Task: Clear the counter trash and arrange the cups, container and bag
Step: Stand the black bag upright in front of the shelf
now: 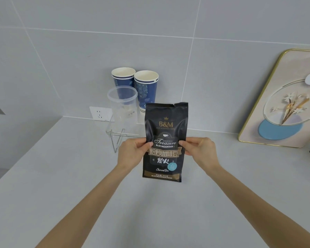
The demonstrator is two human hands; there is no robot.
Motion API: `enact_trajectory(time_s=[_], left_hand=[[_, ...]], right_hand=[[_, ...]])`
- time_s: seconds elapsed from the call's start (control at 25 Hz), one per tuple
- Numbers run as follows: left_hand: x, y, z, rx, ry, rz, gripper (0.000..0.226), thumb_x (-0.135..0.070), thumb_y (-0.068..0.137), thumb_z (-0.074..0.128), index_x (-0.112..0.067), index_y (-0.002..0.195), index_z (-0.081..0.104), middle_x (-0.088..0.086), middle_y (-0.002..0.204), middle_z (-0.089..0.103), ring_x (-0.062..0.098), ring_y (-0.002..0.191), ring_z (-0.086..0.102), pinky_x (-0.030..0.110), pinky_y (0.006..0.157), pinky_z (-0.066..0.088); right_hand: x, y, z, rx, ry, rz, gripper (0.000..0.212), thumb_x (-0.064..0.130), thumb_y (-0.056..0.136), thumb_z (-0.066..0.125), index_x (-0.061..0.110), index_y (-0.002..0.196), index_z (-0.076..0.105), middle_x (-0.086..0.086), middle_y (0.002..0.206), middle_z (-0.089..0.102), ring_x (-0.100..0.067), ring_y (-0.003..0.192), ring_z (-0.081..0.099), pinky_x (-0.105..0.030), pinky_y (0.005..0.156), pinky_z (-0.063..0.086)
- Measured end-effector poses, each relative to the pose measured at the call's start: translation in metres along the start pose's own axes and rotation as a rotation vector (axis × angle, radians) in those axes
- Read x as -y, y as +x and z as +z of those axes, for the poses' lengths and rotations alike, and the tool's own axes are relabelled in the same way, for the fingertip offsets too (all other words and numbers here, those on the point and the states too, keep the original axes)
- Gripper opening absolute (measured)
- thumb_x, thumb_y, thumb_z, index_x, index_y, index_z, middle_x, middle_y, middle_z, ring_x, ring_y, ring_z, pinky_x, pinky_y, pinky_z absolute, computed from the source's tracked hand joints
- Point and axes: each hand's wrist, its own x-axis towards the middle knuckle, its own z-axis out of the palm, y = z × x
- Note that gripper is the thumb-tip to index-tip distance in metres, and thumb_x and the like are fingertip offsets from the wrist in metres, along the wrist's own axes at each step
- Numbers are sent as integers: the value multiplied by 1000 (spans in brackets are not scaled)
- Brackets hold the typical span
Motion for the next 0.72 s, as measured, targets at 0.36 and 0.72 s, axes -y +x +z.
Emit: enact_trajectory(time_s=[0.36, 0.72], left_hand=[[-74, 54, -20, 29, -54, 130, 20, -20, 82, 60, -3, 75, 67, 16, 89, 73, 33, 88, 66, 53, 84, 52], [-95, 135, -12, -7, -88, 131, 18, -16, 83, 59, -4, 94, 68, 15, 101, 71, 29, 95, 65, 52, 88, 50]], right_hand=[[76, 49, -25, -63, 37, -120, 19, 13, 78, 68, 1, 93, 70, -5, 79, 67, -4, 58, 61, -5, 47, 51], [93, 119, -13, -145, 115, -83, 20, 18, 82, 64, 5, 96, 70, -4, 81, 66, -13, 70, 61, -16, 57, 52]])
